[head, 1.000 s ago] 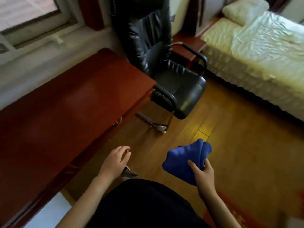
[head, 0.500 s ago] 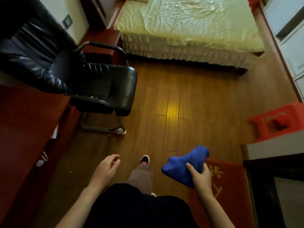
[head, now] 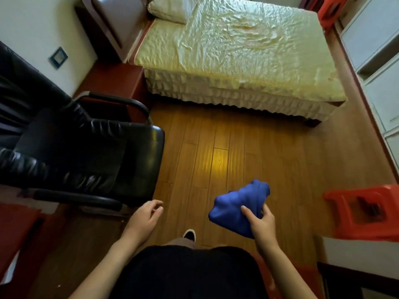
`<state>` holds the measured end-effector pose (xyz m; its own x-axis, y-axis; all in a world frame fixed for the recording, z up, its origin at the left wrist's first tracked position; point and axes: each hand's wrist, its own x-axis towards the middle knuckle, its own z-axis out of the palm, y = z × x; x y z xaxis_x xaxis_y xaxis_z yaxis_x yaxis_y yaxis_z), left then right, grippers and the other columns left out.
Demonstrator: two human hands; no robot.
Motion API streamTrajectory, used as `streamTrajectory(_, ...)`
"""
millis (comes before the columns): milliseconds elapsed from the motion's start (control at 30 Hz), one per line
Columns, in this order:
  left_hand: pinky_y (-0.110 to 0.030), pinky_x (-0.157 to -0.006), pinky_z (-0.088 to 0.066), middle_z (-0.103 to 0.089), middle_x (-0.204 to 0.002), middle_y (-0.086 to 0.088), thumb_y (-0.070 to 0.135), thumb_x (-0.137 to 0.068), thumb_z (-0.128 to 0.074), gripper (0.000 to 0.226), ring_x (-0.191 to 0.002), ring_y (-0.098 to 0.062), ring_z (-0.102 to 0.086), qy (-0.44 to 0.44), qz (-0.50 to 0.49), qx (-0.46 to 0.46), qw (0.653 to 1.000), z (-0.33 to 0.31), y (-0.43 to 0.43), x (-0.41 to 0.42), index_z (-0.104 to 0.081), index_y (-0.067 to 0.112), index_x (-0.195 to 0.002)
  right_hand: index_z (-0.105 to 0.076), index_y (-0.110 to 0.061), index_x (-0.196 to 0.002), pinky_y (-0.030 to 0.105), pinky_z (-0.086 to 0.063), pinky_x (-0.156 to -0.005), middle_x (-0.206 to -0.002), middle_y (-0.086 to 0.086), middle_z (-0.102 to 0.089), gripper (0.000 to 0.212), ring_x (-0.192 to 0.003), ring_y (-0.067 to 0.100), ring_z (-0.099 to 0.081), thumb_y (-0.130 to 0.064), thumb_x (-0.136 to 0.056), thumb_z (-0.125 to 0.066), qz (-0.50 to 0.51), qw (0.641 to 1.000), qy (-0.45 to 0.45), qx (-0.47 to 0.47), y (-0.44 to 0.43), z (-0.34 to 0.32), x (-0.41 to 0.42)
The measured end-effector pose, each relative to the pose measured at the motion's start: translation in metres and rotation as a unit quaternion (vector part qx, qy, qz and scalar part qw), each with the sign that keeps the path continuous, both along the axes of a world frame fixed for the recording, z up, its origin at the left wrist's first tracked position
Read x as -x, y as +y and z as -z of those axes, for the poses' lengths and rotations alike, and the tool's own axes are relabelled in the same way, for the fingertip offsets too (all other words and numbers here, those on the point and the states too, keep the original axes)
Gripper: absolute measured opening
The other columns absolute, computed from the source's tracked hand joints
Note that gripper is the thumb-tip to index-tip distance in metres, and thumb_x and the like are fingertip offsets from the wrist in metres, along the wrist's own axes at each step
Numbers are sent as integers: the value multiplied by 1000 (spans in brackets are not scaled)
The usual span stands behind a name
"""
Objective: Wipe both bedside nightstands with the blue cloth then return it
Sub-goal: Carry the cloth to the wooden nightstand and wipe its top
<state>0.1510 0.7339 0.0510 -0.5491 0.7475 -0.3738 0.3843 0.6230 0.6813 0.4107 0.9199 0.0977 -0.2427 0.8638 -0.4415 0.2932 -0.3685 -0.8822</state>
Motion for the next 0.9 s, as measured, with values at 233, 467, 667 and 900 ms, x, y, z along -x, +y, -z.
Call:
streamTrajectory(233,-17,-79,-46,-60,-113,7,33,-98,-47,32,-102,-5,-58,7,-7,-45,999,-16,157,64,-58,18,-124,-61,-7,-116,29,-53,-72,-103,10,-71,32,-96,21,-68,-12,-85,-70,38,999,-33,-10,143,1,27)
streamTrajectory(467,-20,-78,-44,-61,-115,6,33,-98,-46,31,-105,-8,-56,0,-102,-34,994,7,288,122,-59,20,-123,-60,-12,-116,31,-54,-74,-104,5,-69,32,-97,20,-67,-13,-85,-69,-38,999,-29,-14,324,20,112)
streamTrajectory(667,-23,-80,-44,-62,-117,3,31,-99,-46,30,-105,-11,-57,3,-234,-21,972,-2,354,170,-61,19,-122,-61,-17,-111,28,-54,-72,-101,2,-70,28,-92,16,-68,-12,-85,-69,-183,983,-10,-18,444,2,237)
streamTrajectory(900,-25,-82,-45,-63,-115,5,28,-98,-47,25,-103,-9,-59,5,-368,-20,929,2,385,230,-63,21,-116,-64,-16,-103,21,-54,-61,-92,3,-73,21,-80,14,-71,-12,-84,-71,-313,950,5,-11,514,-1,393)
